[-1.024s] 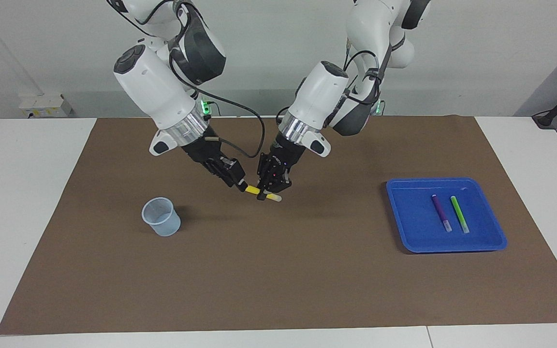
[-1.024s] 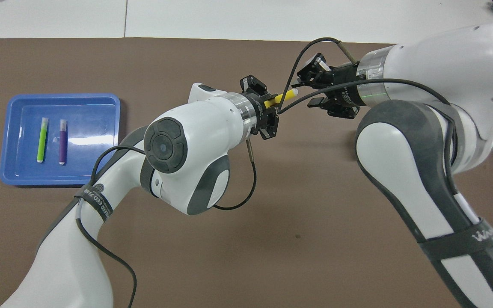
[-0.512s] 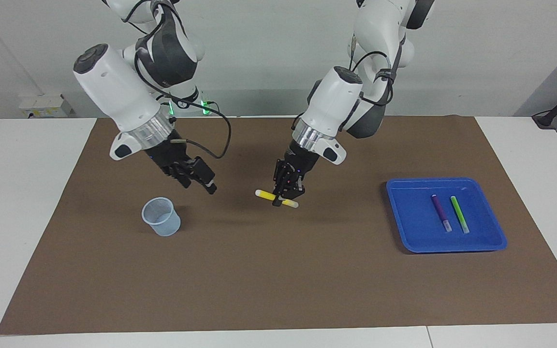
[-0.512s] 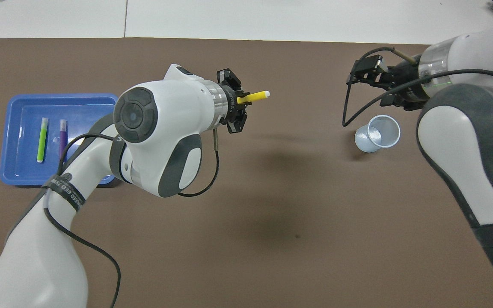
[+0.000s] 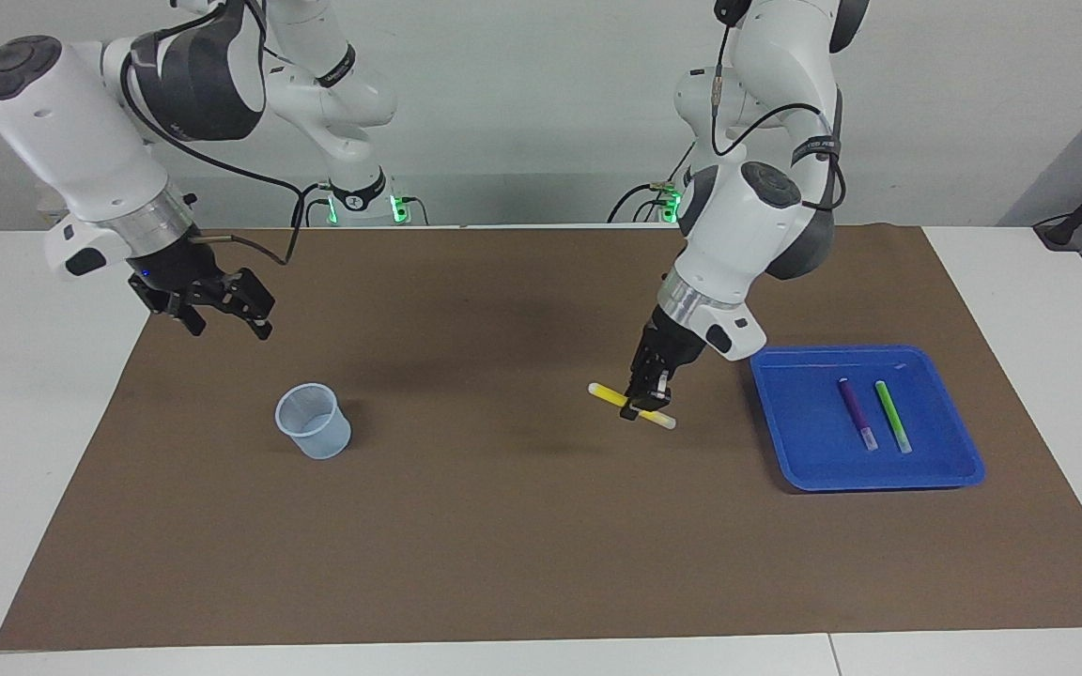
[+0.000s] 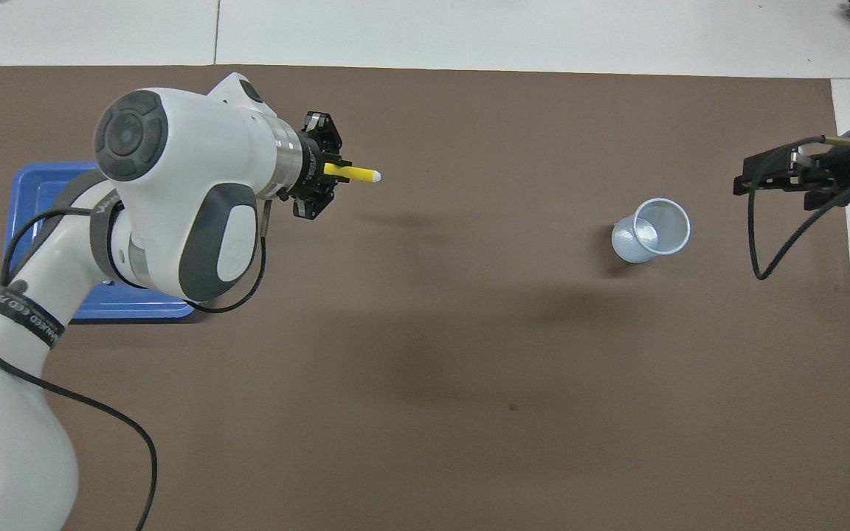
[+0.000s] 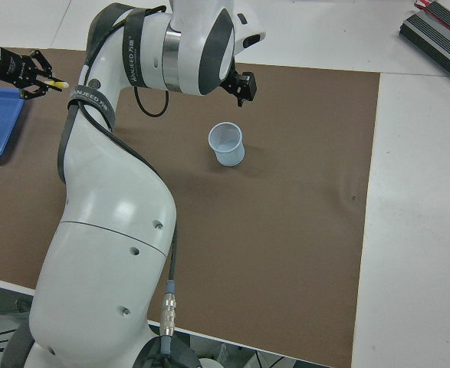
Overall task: Right arm passes pens to left for tray arrangement
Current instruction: 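Carry the yellow pen toward the tray while the right gripper withdraws, then lower the yellow pen into the blue tray and open the left gripper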
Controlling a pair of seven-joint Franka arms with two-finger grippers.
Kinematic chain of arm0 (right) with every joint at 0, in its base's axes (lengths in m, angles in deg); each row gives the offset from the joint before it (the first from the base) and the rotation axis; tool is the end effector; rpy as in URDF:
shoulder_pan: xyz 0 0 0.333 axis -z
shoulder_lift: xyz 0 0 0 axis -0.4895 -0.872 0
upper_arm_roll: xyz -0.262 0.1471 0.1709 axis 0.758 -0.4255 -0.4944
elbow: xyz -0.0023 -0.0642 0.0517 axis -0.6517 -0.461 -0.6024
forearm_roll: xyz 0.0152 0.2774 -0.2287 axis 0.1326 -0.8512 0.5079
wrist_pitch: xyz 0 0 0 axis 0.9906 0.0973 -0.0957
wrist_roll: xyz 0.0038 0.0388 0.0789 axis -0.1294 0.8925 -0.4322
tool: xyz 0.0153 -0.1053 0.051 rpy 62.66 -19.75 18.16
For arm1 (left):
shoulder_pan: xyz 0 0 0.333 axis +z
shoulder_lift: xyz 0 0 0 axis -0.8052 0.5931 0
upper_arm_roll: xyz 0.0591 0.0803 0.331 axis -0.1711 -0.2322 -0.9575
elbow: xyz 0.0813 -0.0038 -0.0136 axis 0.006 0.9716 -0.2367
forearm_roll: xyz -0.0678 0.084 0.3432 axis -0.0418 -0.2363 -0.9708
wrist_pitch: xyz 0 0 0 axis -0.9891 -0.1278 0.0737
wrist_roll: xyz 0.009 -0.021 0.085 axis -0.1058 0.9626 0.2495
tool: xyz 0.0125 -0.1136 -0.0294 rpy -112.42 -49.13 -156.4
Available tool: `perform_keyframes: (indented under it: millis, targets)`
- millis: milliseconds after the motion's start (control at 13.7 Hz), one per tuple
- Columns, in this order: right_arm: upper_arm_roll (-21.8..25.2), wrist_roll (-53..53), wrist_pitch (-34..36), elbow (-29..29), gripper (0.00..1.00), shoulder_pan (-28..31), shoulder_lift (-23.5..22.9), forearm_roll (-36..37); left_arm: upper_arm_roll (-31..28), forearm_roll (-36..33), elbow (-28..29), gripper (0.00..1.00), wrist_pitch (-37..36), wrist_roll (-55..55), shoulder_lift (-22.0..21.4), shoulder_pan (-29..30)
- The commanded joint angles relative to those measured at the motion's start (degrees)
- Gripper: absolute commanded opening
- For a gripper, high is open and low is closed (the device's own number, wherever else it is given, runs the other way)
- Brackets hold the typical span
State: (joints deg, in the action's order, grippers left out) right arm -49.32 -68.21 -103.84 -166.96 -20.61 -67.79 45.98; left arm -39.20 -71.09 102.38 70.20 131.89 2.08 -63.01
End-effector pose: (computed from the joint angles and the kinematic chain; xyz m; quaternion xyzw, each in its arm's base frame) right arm 0.5758 -0.0277 0.5933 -0.9947 0.0893 -0.0191 0.0478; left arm 0.6070 -0.2668 0.4925 0.7971 0.5683 -0.0094 0.2040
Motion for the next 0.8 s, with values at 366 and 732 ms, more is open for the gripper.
perform_keyframes:
  millis: [366, 732]
  targets:
    - [-1.1, 0.7, 0.9, -4.2, 1.00, -1.4, 3.1, 1.6, 0.0, -0.1, 4.5, 0.00, -10.2, -40.7, -4.3, 10.4]
    - [-1.1, 0.7, 1.1, -4.2, 1.00, -1.4, 3.1, 1.6, -0.2, -8.5, 8.3, 0.00, -10.7, -66.0, -4.9, 14.2]
